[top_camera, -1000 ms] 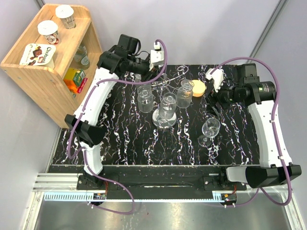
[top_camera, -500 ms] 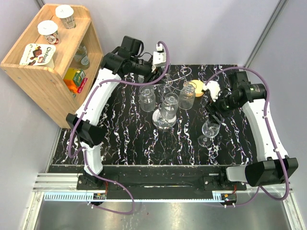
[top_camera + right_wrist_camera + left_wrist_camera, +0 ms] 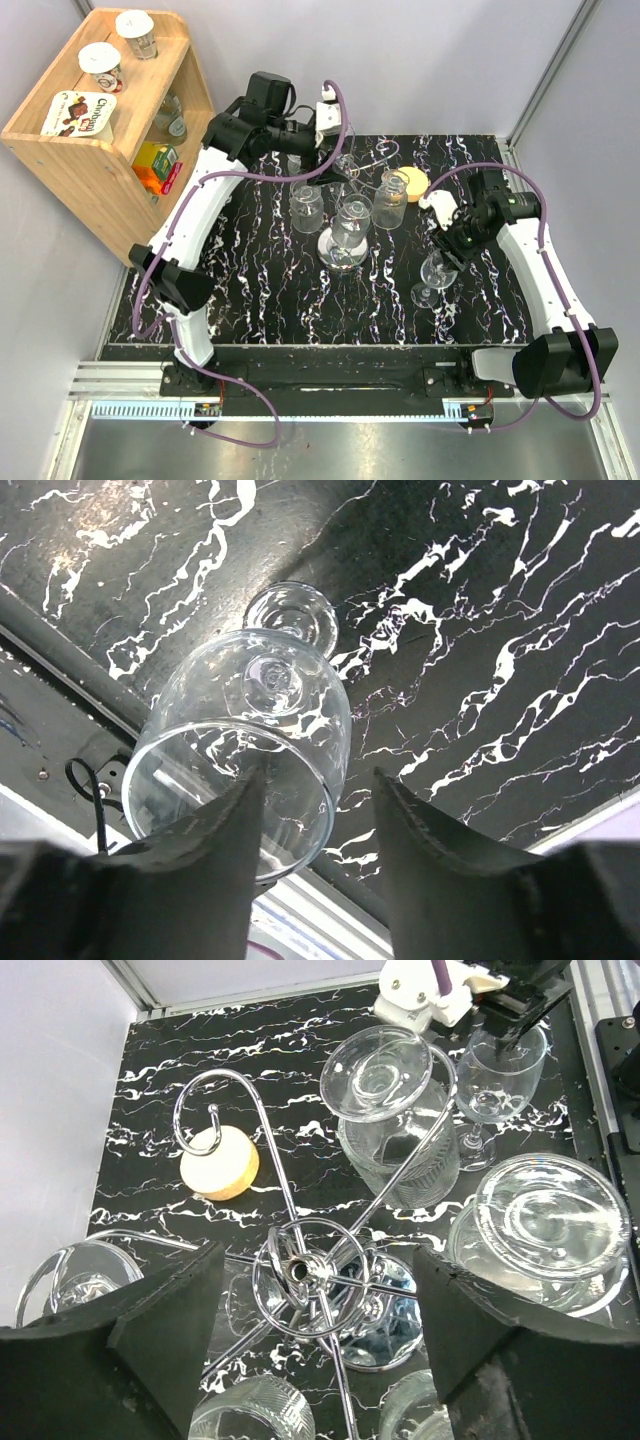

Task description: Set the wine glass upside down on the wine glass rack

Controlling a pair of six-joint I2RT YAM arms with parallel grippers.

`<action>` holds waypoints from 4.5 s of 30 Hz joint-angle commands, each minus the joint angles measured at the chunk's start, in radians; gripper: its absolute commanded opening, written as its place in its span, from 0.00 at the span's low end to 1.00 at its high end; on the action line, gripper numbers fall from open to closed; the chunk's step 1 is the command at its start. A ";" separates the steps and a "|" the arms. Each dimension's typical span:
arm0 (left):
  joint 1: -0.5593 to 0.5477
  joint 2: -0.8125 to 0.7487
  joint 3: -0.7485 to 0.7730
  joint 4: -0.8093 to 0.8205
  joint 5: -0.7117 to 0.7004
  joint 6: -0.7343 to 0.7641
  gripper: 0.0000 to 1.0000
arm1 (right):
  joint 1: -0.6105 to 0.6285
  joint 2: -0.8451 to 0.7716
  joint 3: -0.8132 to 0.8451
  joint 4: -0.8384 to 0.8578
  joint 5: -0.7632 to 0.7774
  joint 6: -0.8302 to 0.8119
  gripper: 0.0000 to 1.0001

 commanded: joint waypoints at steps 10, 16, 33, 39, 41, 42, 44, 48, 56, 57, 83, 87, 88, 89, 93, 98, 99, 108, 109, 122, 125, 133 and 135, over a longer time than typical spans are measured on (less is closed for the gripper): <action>0.001 -0.136 -0.017 0.125 -0.046 -0.076 0.96 | -0.004 -0.027 0.063 0.072 0.114 0.067 0.01; -0.002 -0.187 -0.022 0.210 -0.043 -0.202 0.99 | -0.004 -0.101 0.210 0.048 0.141 0.111 0.00; -0.039 -0.273 -0.120 0.520 0.106 -0.633 0.99 | -0.004 0.161 1.423 -0.311 -0.168 0.199 0.00; -0.073 -0.265 -0.174 0.614 0.094 -0.737 0.99 | -0.004 0.100 1.273 -0.109 -0.274 0.300 0.00; -0.076 -0.265 -0.195 0.652 0.109 -0.774 0.99 | -0.004 0.005 1.061 0.091 -0.331 0.370 0.00; -0.081 -0.264 -0.206 0.677 0.120 -0.793 0.99 | -0.003 -0.042 0.974 0.215 -0.361 0.404 0.00; -0.088 -0.261 -0.211 0.701 0.117 -0.826 0.99 | -0.004 -0.095 0.840 0.386 -0.380 0.468 0.00; -0.090 -0.258 -0.201 0.734 0.117 -0.860 0.99 | -0.004 -0.066 0.824 0.454 -0.388 0.524 0.00; -0.058 -0.265 -0.163 0.810 0.063 -0.937 0.99 | -0.004 -0.034 0.836 0.615 -0.330 0.654 0.00; -0.038 -0.264 -0.158 0.847 0.063 -0.976 0.99 | -0.004 -0.025 0.847 0.627 -0.314 0.674 0.00; 0.175 -0.363 -0.606 1.664 0.071 -1.587 0.99 | -0.004 0.184 0.950 1.110 -0.464 1.168 0.00; 0.134 -0.322 -0.645 1.890 0.061 -1.728 0.99 | -0.004 0.216 0.916 1.311 -0.472 1.381 0.00; 0.120 -0.311 -0.649 1.946 0.052 -1.765 0.99 | -0.004 0.232 0.930 1.312 -0.468 1.403 0.00; 0.110 -0.299 -0.649 1.994 0.038 -1.794 0.99 | 0.002 0.244 0.951 1.286 -0.466 1.392 0.00; 0.070 -0.253 -0.599 2.045 -0.011 -1.836 0.99 | 0.003 0.244 0.910 1.334 -0.469 1.407 0.00; 0.053 -0.213 -0.597 2.151 -0.103 -1.894 0.99 | 0.008 0.239 0.853 1.408 -0.478 1.466 0.00; 0.054 -0.208 -0.603 2.159 -0.110 -1.894 0.99 | 0.008 0.242 0.856 1.408 -0.481 1.473 0.00; 0.059 -0.104 -0.482 2.145 -0.129 -1.885 0.99 | 0.063 0.241 0.853 1.316 -0.497 1.372 0.00; 0.060 -0.095 -0.456 2.152 -0.133 -1.892 0.99 | 0.077 0.241 0.855 1.304 -0.492 1.357 0.00; 0.086 -0.139 -0.448 2.352 -0.176 -1.971 0.99 | 0.138 0.285 0.907 1.269 -0.465 1.311 0.00; 0.093 -0.146 -0.445 2.358 -0.184 -1.975 0.99 | 0.138 0.284 0.902 1.269 -0.468 1.315 0.00; 0.109 -0.130 -0.424 2.390 -0.226 -2.005 0.89 | 0.143 0.265 0.818 1.275 -0.480 1.320 0.00; 0.111 -0.130 -0.427 2.386 -0.229 -2.001 0.87 | 0.148 0.261 0.800 1.278 -0.491 1.323 0.00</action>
